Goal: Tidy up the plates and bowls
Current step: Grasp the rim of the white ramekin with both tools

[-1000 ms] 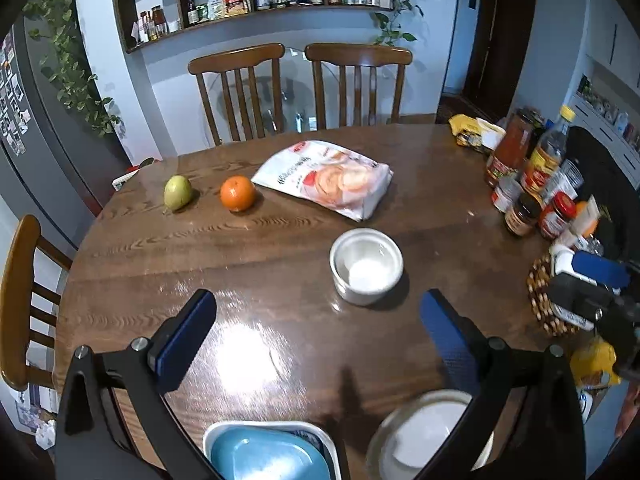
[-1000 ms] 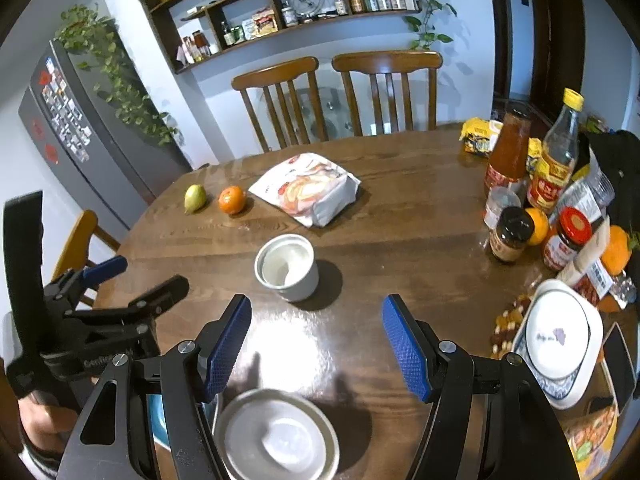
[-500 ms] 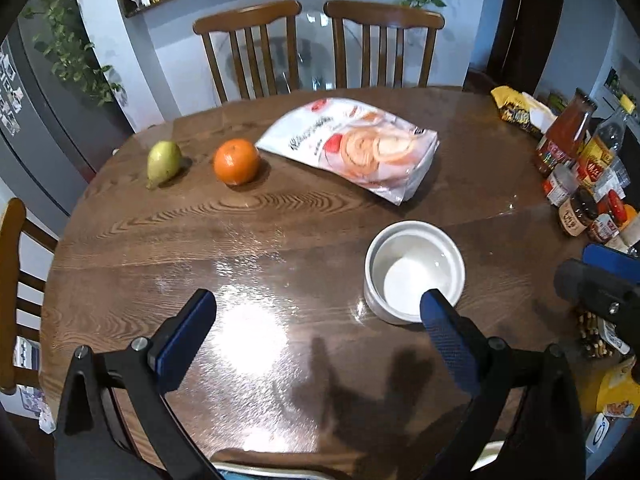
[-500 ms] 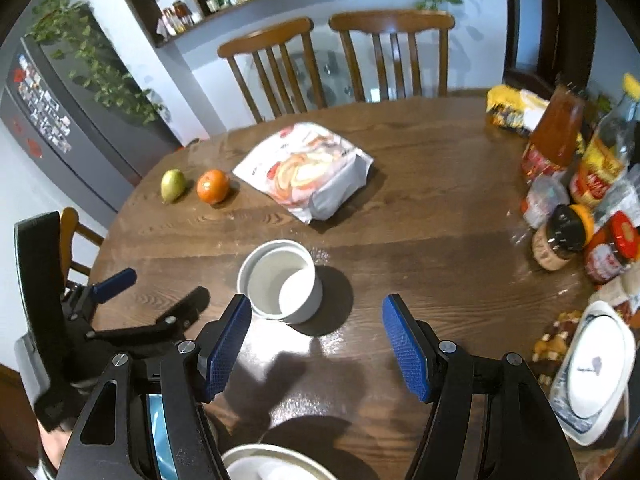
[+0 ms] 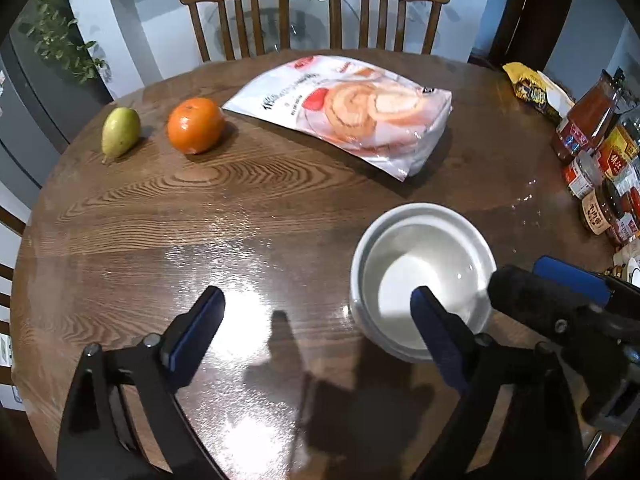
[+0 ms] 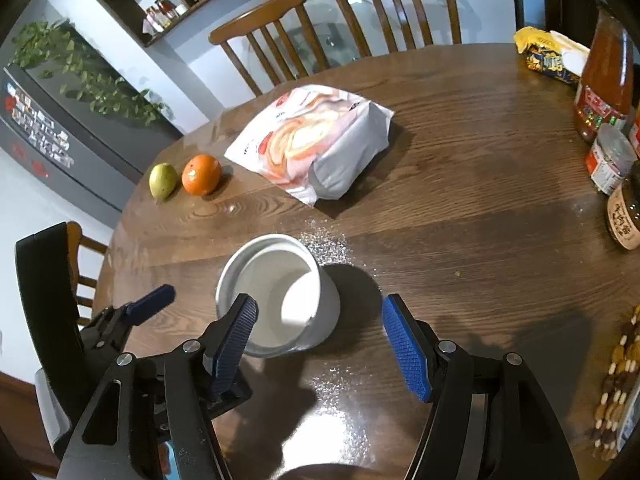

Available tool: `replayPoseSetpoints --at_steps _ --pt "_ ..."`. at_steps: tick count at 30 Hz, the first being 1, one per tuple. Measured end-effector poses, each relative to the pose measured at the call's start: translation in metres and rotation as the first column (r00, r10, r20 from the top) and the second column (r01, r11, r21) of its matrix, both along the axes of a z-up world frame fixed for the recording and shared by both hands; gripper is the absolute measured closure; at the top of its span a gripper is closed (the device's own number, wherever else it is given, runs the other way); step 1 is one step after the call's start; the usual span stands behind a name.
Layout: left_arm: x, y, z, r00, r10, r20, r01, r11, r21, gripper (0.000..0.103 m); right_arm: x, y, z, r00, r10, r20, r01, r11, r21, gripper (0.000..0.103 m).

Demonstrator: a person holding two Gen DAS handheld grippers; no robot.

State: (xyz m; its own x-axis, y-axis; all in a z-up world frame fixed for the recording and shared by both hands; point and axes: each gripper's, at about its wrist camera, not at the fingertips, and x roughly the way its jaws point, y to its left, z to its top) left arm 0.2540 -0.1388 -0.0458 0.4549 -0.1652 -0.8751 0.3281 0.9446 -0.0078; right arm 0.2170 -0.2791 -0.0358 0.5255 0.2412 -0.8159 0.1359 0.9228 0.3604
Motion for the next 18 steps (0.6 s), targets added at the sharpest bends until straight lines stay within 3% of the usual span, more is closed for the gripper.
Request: replayPoseSetpoints --at_steps 4,18 --pt "0.004 -0.005 -0.005 1.0 -0.014 -0.016 0.014 1.0 -0.005 0.021 0.008 0.0 -0.009 0.999 0.009 -0.035 -0.009 1.0 -0.005 0.045" --pt "0.004 -0.022 -0.015 0.992 -0.108 -0.06 0.105 0.993 -0.048 0.073 0.025 0.005 -0.027 0.994 0.061 -0.094 -0.063 0.998 -0.015 0.074"
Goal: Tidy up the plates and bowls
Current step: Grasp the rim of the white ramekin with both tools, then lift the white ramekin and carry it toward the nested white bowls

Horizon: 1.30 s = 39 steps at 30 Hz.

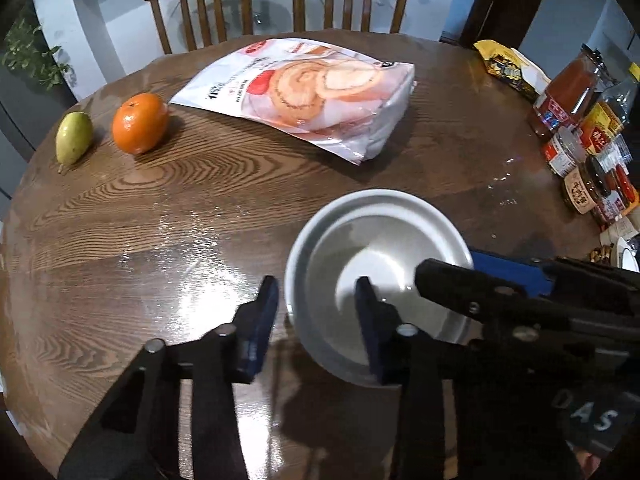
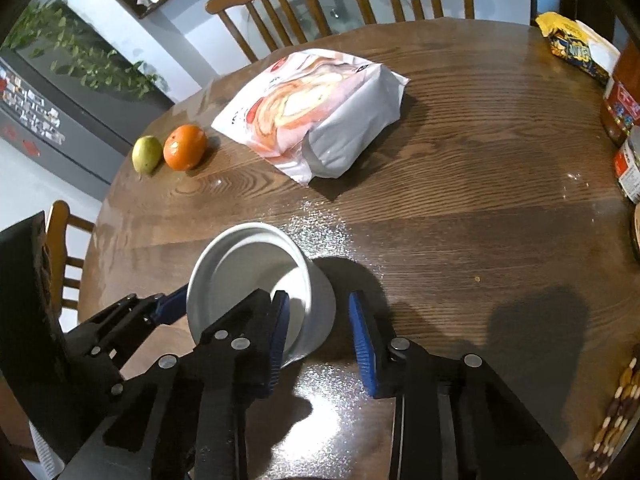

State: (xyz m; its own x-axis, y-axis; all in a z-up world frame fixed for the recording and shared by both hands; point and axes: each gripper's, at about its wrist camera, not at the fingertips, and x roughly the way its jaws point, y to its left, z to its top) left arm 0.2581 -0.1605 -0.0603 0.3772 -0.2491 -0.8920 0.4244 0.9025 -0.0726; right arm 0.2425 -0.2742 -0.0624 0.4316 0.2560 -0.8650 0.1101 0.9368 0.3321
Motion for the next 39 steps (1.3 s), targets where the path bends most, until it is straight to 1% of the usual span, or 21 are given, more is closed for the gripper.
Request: replayPoseSetpoints --at_steps 2,6,9,10,12,17,21,28,31,39 --pt "0.0 -0.001 0.0 1.0 -0.008 -0.004 0.008 1.0 -0.003 0.076 0.001 0.001 -0.002 1.0 0.007 -0.004 -0.007 1.0 0.004 0.075" --pt "-0.001 -0.002 0.0 1.0 -0.011 -0.002 0.011 1.0 -0.003 0.077 0.002 0.001 -0.002 1.0 0.015 -0.004 -0.015 1.0 0.001 0.075" --pt "0.0 -0.002 -0.001 1.0 -0.013 0.008 0.013 1.0 0.005 0.08 0.002 0.002 -0.002 1.0 0.019 -0.005 -0.019 1.0 0.002 0.076" --pt "0.0 -0.002 -0.001 1.0 -0.014 0.007 0.014 1.0 0.004 0.08 0.003 0.002 -0.003 1.0 0.023 -0.005 -0.023 1.0 0.001 0.08" --pt "0.001 -0.001 -0.001 1.0 -0.011 0.004 0.011 1.0 0.001 0.081 0.003 0.003 -0.003 0.999 0.033 -0.002 -0.033 0.999 0.013 0.083" --pt "0.002 0.0 -0.002 1.0 -0.01 0.002 0.01 1.0 0.003 0.082 0.004 0.005 -0.002 0.999 0.034 -0.001 -0.034 0.999 0.001 0.083" --pt "0.003 0.001 -0.003 1.0 -0.006 -0.007 0.006 1.0 -0.009 0.082 0.004 0.006 -0.002 1.0 0.03 0.002 -0.03 1.0 0.002 0.083" --pt "0.0 0.0 -0.003 1.0 -0.014 0.014 0.014 1.0 -0.001 0.083 0.0 0.008 -0.001 1.0 0.018 0.02 -0.018 1.0 -0.016 0.084" --pt "-0.003 0.002 -0.002 1.0 -0.01 0.009 0.01 1.0 -0.01 0.083 -0.004 0.008 0.001 1.0 0.013 0.026 -0.012 1.0 -0.016 0.084" --pt "-0.014 0.004 0.012 0.999 -0.012 0.049 0.014 1.0 -0.024 0.083 -0.021 0.006 0.015 0.998 -0.005 0.063 0.005 1.0 0.005 0.084"
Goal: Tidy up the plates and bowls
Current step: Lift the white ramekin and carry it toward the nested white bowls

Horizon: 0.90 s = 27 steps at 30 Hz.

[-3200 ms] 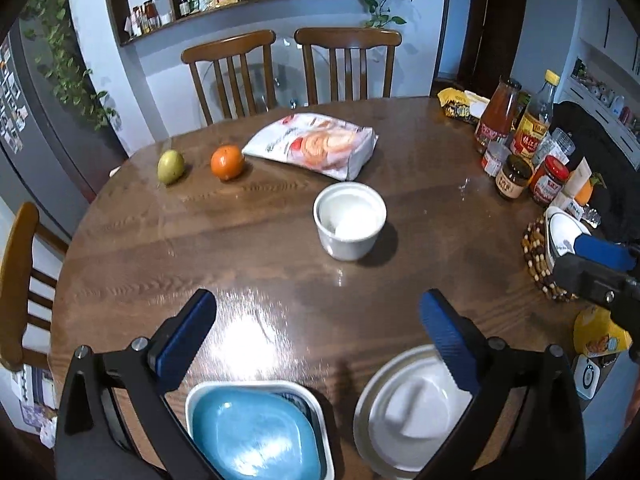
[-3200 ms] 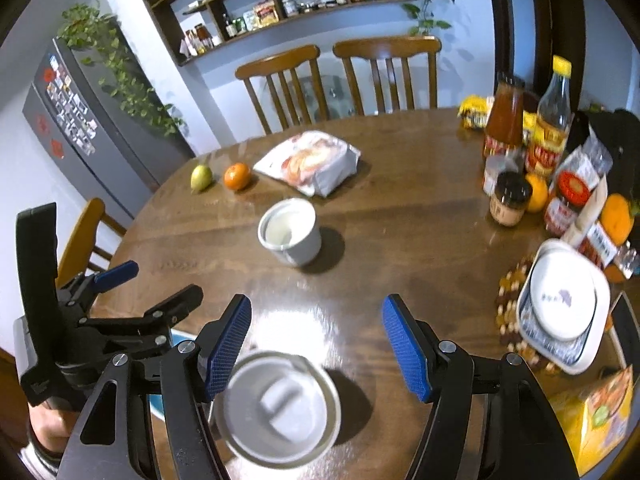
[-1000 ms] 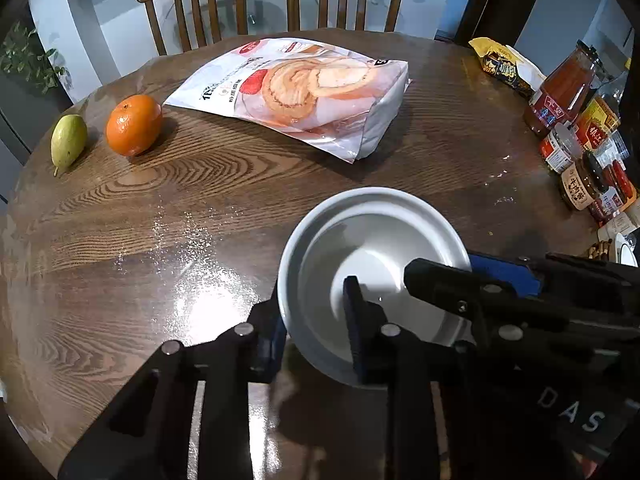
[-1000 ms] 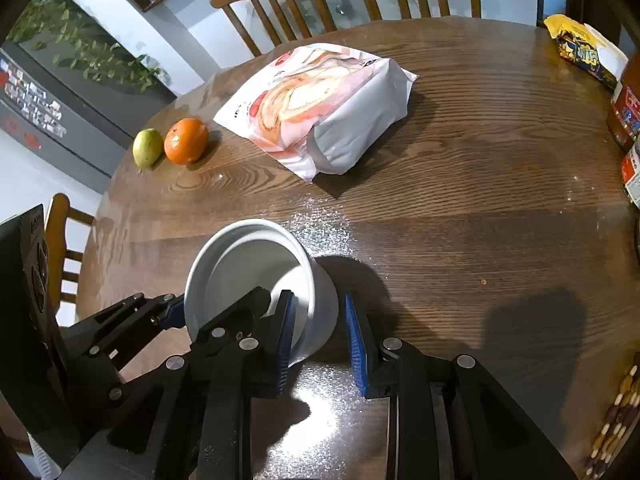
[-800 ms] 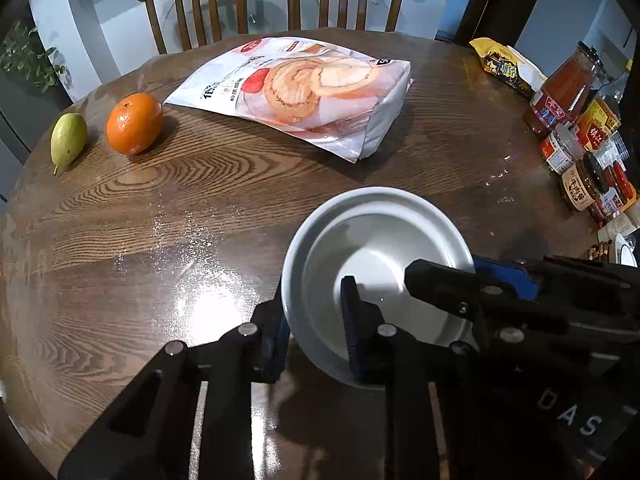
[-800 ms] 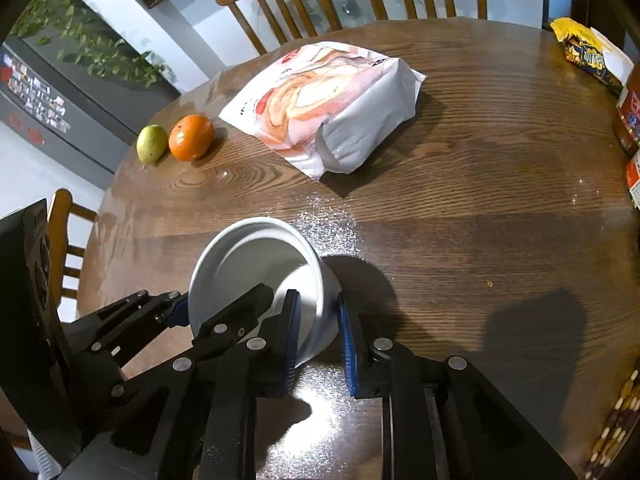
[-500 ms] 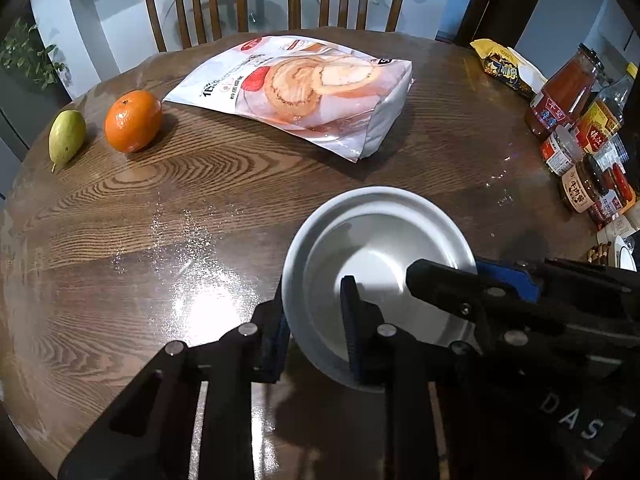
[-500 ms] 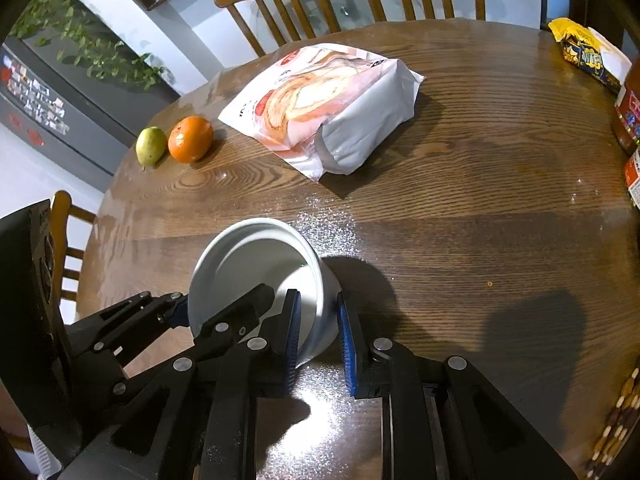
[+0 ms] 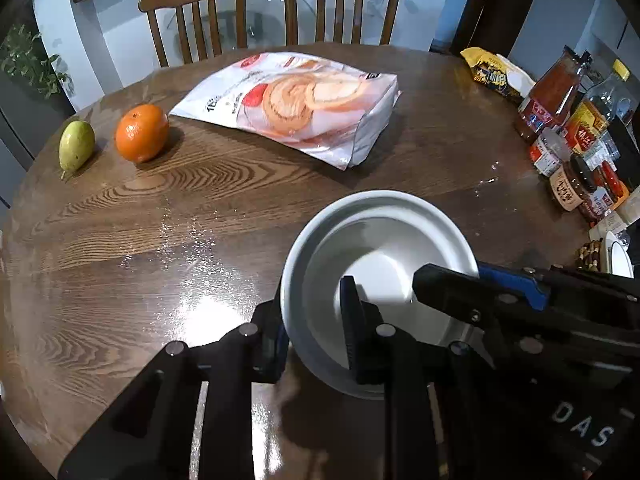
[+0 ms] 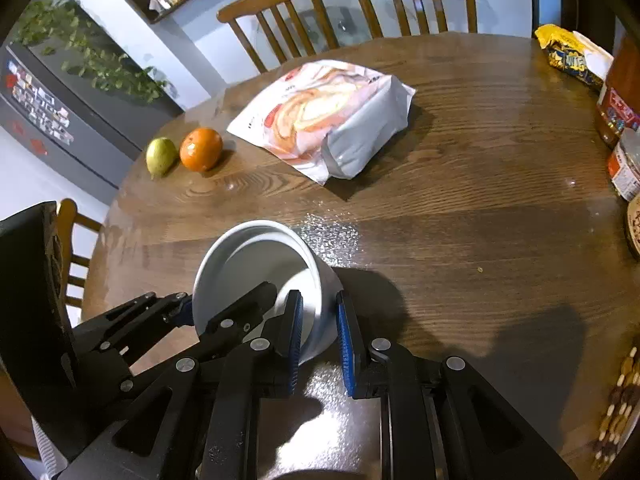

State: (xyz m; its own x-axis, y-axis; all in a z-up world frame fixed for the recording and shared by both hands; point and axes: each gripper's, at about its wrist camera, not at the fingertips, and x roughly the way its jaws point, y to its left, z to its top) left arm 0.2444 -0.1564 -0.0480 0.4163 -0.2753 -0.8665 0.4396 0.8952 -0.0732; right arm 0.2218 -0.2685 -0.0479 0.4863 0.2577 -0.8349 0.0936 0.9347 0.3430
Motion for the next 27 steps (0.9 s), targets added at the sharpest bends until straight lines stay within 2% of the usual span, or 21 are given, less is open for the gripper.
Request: replayPoseSetpoints --at_steps 27 --pt "-0.068 0.012 0.046 0.995 -0.021 0.098 0.021 1.0 -0.002 0.083 -0.071 0.012 0.047 0.995 -0.017 0.1 0.016 1.0 0.009 0.084"
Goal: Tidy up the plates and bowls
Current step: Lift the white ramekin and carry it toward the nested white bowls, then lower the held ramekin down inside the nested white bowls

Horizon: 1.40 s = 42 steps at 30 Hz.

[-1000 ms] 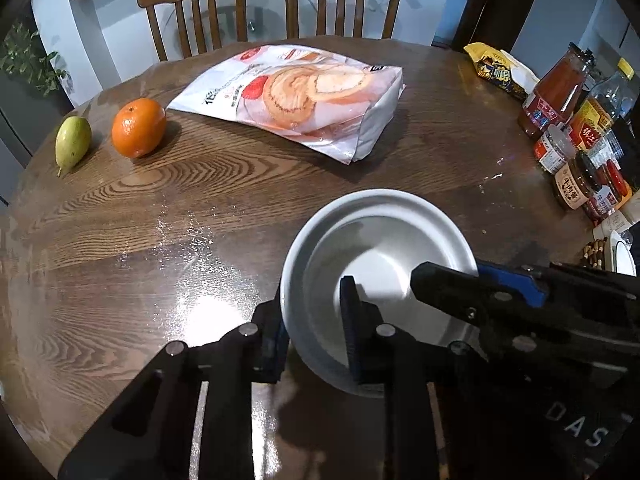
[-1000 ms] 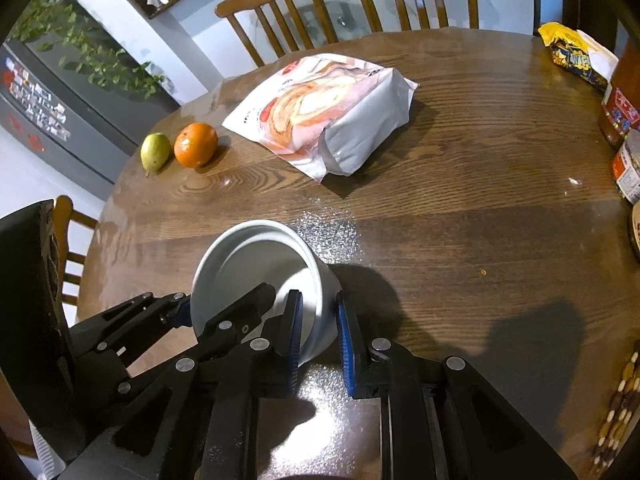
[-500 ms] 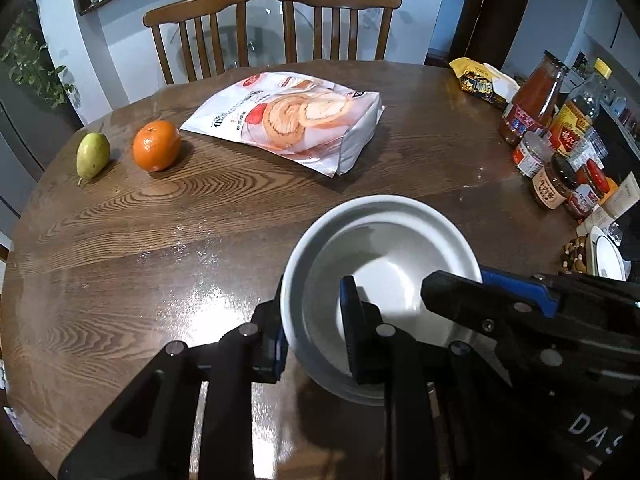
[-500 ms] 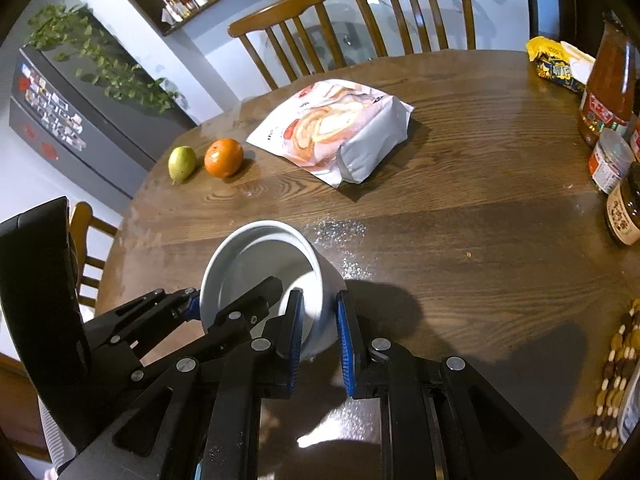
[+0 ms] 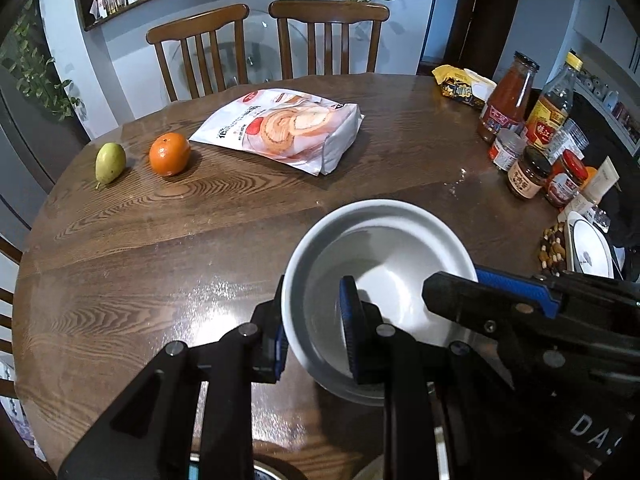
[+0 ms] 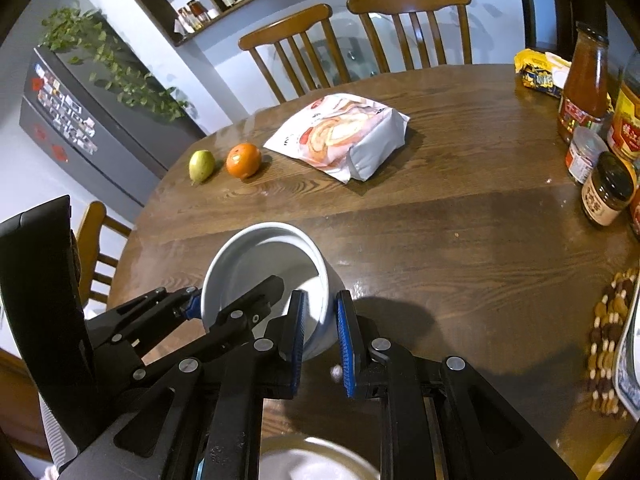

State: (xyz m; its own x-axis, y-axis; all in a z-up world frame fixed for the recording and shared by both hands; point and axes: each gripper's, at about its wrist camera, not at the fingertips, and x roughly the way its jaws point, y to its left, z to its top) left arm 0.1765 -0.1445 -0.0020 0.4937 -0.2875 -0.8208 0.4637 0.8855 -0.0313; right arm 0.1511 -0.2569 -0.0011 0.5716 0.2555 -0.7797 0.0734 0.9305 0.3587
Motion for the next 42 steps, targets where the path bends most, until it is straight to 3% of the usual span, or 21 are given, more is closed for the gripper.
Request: replayPoseSetpoints --at_steps 42 --pt "-0.094 0.01 0.015 0.999 -0.013 0.05 0.012 1.0 0.013 0.082 -0.097 0.011 0.014 0.999 -0.003 0.045 0.003 1.0 0.005 0.084"
